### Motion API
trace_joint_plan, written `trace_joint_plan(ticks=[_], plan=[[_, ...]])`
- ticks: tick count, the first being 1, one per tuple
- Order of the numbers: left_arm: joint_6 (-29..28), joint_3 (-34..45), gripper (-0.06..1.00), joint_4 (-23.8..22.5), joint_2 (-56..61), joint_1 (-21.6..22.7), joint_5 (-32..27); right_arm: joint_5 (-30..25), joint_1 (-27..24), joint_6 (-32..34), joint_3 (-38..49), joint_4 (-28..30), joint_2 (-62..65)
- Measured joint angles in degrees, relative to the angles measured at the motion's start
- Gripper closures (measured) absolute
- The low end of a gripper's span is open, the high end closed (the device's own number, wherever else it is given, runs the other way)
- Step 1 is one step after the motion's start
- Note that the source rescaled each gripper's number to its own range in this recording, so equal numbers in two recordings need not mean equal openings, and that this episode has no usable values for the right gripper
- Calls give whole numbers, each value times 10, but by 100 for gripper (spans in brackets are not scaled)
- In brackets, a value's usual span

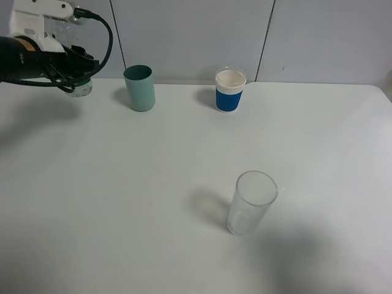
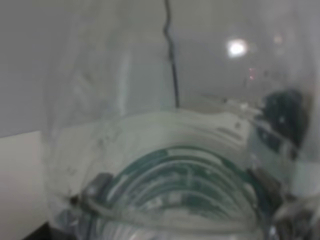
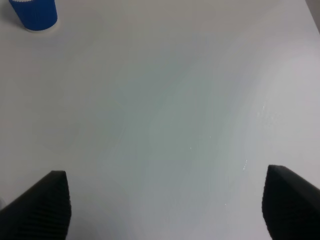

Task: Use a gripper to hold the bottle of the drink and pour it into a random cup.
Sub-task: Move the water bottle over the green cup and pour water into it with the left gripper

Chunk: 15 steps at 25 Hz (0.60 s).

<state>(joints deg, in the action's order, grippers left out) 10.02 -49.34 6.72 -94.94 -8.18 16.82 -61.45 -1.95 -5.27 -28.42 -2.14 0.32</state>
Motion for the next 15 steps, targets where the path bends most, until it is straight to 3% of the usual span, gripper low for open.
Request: trace_joint_plan(ticks=[5, 15], plan=[[26, -63, 94, -9, -22, 1, -98, 0, 0, 0, 0, 0, 0], [51, -82, 94, -21, -42, 1, -86, 0, 0, 0, 0, 0, 0]])
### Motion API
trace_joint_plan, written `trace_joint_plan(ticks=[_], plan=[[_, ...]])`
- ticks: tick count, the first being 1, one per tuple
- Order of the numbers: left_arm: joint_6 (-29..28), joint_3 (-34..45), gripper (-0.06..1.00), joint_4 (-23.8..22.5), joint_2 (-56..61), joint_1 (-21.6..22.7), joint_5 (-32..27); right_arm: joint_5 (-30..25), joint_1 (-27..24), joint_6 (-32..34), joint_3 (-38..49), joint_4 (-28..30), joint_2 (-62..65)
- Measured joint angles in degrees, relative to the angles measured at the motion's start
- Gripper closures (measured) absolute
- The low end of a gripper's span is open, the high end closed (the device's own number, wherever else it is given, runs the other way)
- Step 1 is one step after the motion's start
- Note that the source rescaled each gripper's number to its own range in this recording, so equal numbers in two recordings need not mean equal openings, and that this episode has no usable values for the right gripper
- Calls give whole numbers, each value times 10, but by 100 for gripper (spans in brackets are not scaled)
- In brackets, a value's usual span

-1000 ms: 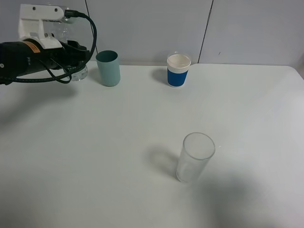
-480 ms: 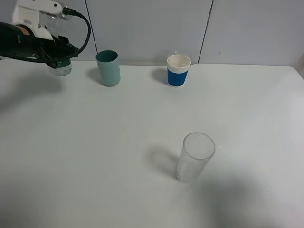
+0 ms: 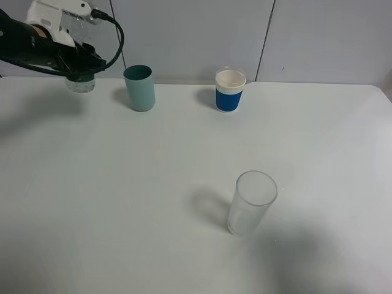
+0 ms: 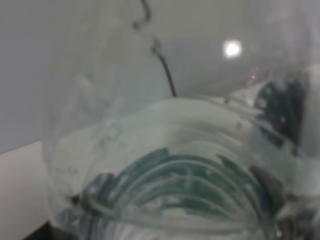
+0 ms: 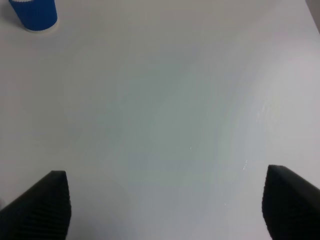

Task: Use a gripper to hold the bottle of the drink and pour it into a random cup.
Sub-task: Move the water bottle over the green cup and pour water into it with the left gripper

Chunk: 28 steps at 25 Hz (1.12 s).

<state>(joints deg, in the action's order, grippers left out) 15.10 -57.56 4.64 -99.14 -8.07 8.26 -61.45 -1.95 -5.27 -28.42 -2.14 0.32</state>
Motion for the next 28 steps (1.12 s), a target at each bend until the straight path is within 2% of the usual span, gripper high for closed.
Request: trace_joint_plan(ticks=[7, 12, 15, 19, 22, 25, 26, 28], plan=[[11, 0, 94, -1, -8, 0, 30, 0, 0, 0, 0, 0, 0], [67, 0, 94, 2, -20, 0, 49, 0, 0, 0, 0, 0, 0], [120, 0, 94, 36, -35, 0, 49, 0, 0, 0, 0, 0, 0], [228, 0, 94, 148, -44, -5, 63, 0, 0, 0, 0, 0, 0], [356, 0, 94, 294, -46, -17, 97, 0, 0, 0, 0, 0, 0], [497, 0, 94, 413, -46, -35, 147, 0, 0, 0, 0, 0, 0], [535, 0, 94, 433, -46, -41, 161, 0, 0, 0, 0, 0, 0], [576, 0, 94, 461, -46, -46, 176, 0, 0, 0, 0, 0, 0]])
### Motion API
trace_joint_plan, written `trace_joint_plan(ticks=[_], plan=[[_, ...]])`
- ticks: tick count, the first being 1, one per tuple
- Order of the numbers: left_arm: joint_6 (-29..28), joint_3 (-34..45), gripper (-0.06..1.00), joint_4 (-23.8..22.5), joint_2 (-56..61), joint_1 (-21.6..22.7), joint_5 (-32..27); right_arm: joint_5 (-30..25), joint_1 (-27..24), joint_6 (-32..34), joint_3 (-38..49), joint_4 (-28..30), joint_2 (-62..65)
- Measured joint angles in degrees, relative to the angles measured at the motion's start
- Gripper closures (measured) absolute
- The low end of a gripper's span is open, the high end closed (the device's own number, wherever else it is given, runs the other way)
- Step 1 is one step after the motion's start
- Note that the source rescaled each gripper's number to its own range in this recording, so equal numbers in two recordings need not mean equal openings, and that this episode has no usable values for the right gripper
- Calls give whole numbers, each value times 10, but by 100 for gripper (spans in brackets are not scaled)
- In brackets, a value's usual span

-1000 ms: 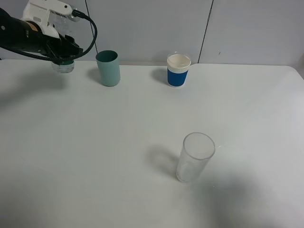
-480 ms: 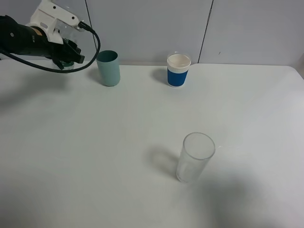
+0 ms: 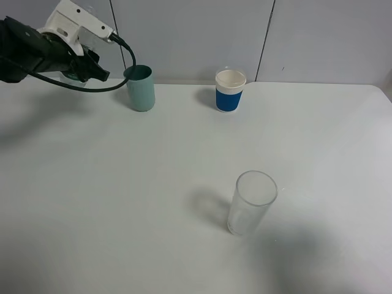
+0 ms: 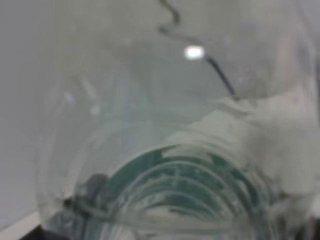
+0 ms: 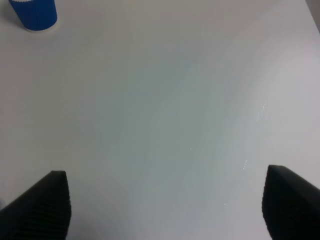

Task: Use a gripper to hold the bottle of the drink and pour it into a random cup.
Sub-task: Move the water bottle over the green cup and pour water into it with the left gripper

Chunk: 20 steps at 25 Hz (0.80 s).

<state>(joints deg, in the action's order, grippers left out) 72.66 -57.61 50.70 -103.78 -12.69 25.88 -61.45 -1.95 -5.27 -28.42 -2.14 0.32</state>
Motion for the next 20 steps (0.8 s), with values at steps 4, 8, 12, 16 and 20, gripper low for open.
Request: trace_joint_plan(ticks=[4, 8, 12, 16, 20], plan=[[17, 0, 94, 19, 0, 0, 10, 0, 0, 0, 0, 0, 0], [16, 0, 94, 22, 0, 0, 27, 0, 0, 0, 0, 0, 0], [17, 0, 94, 50, 0, 0, 41, 0, 0, 0, 0, 0, 0], [76, 0, 94, 119, 0, 0, 59, 0, 0, 0, 0, 0, 0], [157, -3, 94, 199, -1, -1, 69, 0, 0, 0, 0, 0, 0]])
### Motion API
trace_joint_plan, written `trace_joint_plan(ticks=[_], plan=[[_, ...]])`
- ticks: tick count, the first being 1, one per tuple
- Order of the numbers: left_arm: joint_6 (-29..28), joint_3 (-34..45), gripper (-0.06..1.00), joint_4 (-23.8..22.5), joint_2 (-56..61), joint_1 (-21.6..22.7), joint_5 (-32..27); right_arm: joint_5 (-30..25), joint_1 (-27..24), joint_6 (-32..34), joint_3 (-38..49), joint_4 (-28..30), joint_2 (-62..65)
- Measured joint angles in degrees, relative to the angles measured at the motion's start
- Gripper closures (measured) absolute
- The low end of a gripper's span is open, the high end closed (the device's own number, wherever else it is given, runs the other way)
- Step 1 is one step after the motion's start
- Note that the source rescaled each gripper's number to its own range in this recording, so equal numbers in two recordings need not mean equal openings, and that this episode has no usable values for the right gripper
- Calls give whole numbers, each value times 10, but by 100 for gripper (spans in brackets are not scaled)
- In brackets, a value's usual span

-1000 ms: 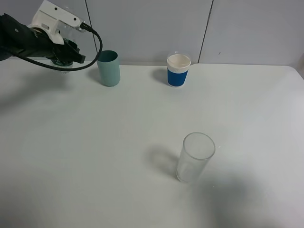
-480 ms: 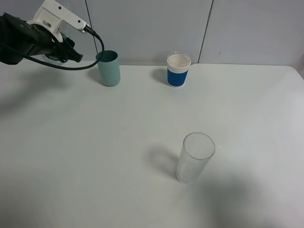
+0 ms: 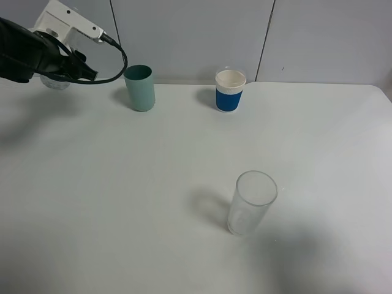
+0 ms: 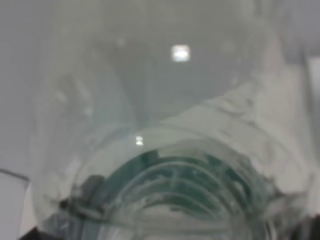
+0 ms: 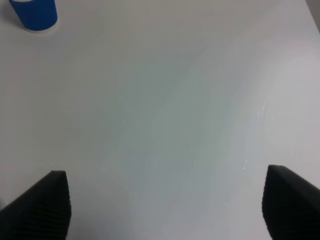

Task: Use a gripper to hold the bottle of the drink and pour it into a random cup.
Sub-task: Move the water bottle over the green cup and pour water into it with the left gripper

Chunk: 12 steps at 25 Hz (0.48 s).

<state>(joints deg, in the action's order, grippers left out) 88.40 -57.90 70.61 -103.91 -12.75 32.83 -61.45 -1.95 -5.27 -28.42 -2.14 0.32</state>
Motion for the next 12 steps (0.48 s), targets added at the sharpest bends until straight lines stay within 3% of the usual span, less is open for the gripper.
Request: trace_joint_plan(ticks=[6, 12], plan=[[102, -27, 94, 87, -13, -18, 7, 0, 0, 0, 0, 0, 0], [157, -48, 94, 111, -44, -37, 22, 0, 0, 0, 0, 0, 0]])
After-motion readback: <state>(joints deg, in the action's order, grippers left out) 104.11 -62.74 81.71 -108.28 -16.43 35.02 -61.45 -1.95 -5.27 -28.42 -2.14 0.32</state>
